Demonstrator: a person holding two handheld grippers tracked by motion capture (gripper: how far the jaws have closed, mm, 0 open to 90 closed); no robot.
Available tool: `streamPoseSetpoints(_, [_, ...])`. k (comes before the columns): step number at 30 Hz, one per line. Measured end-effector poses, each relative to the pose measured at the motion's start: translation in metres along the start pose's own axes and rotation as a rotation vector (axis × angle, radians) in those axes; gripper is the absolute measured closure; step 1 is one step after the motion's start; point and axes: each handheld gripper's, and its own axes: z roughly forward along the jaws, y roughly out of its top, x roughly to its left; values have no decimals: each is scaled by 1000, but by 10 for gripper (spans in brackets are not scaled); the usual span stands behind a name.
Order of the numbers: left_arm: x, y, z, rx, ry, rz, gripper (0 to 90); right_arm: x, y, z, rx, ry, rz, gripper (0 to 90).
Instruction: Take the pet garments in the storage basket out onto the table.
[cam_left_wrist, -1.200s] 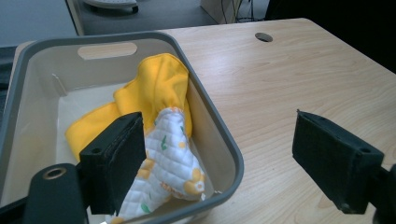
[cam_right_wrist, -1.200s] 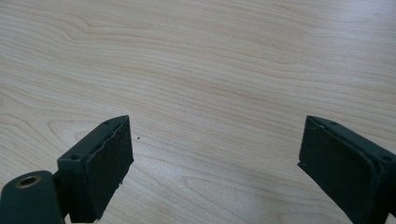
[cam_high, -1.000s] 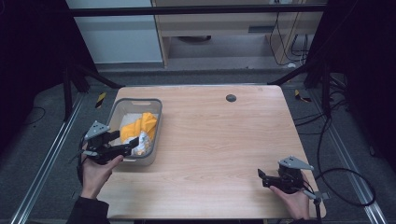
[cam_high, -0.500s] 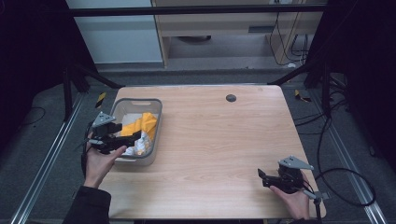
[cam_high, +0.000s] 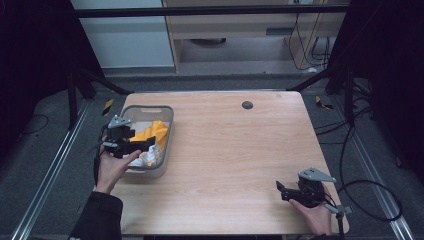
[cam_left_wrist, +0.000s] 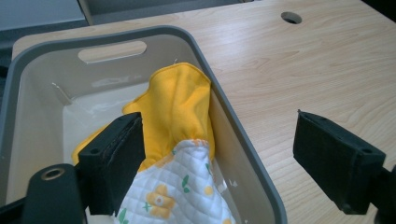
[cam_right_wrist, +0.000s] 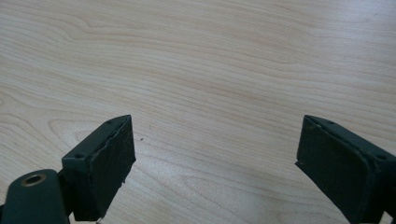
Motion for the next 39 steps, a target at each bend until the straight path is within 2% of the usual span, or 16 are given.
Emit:
streamPoseSetpoints(5, [1, 3, 7, 24, 19, 7, 165, 0, 0, 0, -1, -3, -8, 118])
streamPoseSetpoints(7, [3, 4, 11, 47, 27, 12, 166, 0, 0, 0, -2, -4, -11, 121])
streamPoseSetpoints(11, [6, 5, 14, 58, 25, 2, 172, 0, 0, 0, -4, -3, -8, 126])
streamPoseSetpoints(18, [8, 7, 21, 105, 27, 11, 208, 0, 0, 0, 1, 5, -6, 134])
streamPoseSetpoints(25, [9, 6, 30, 170, 35, 21, 242, -1, -1, 2, 2, 9, -18, 140])
streamPoseSetpoints(39, [7, 4, 40, 228, 41, 17, 311, 0, 0, 2, 13, 17, -11, 143])
